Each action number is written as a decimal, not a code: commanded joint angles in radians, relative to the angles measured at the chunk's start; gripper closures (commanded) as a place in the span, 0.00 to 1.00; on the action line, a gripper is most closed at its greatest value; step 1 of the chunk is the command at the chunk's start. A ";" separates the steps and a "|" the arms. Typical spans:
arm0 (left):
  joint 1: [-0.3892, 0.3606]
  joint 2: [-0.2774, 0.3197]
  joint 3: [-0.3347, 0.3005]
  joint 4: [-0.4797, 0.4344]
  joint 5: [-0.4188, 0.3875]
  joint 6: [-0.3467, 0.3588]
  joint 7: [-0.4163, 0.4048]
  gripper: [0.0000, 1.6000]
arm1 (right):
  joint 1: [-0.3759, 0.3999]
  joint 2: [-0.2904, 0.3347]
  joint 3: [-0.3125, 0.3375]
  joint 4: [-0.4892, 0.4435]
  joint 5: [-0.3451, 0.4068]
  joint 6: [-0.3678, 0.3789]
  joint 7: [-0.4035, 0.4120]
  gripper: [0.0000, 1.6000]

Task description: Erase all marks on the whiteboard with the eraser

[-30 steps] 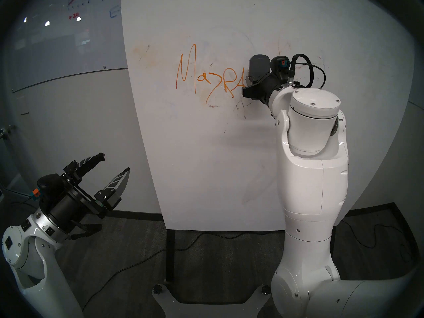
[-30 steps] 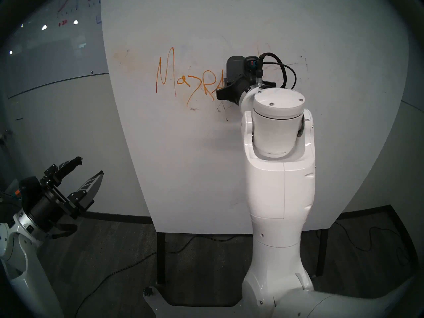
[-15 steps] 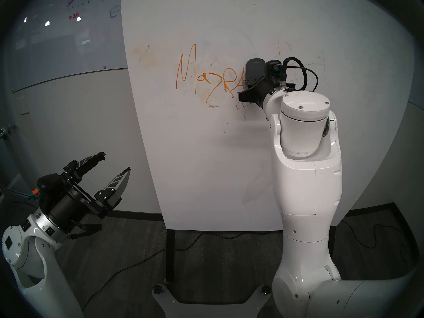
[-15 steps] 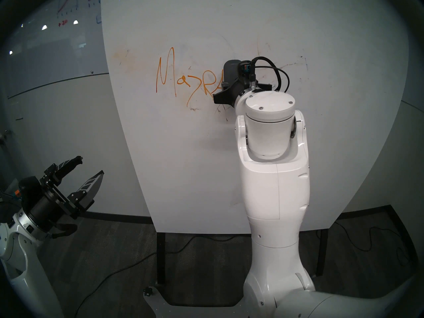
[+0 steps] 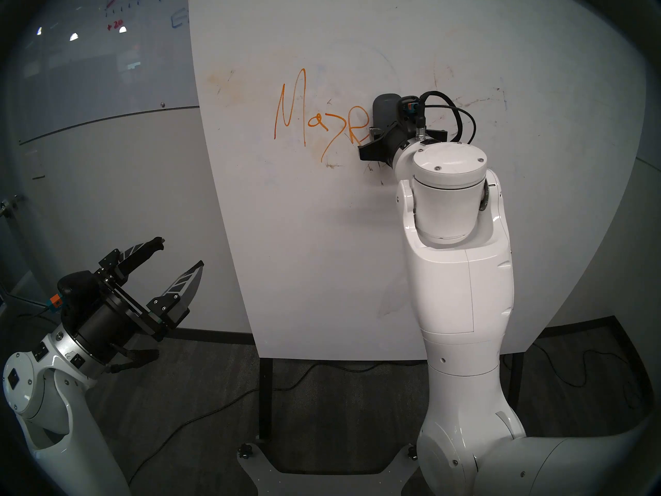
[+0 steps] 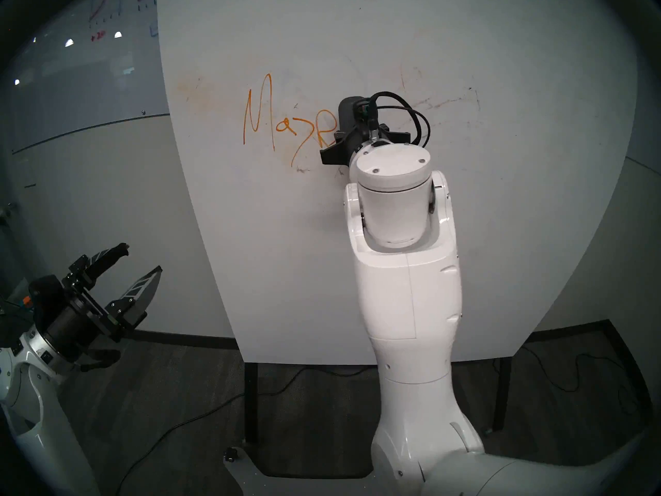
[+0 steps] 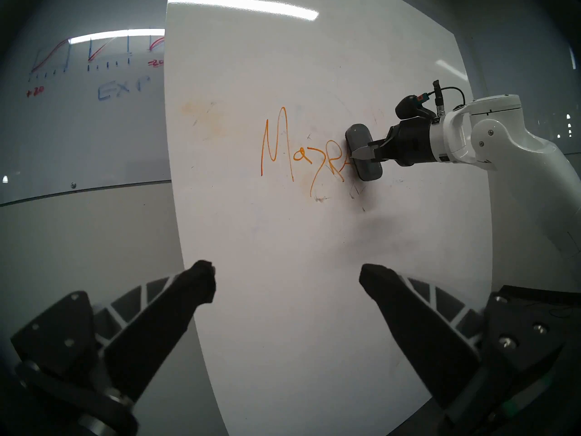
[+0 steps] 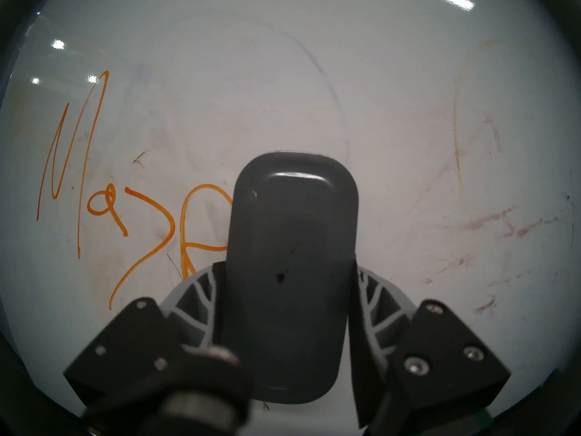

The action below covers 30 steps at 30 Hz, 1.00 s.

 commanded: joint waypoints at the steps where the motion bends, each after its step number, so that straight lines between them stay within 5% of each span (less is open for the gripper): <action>1: 0.000 0.002 0.002 -0.019 -0.009 0.001 0.002 0.00 | 0.022 -0.041 -0.016 -0.002 -0.004 -0.015 -0.032 1.00; 30: 0.000 0.002 0.001 -0.019 -0.009 0.001 0.001 0.00 | 0.012 -0.096 0.036 0.035 0.044 -0.047 -0.079 1.00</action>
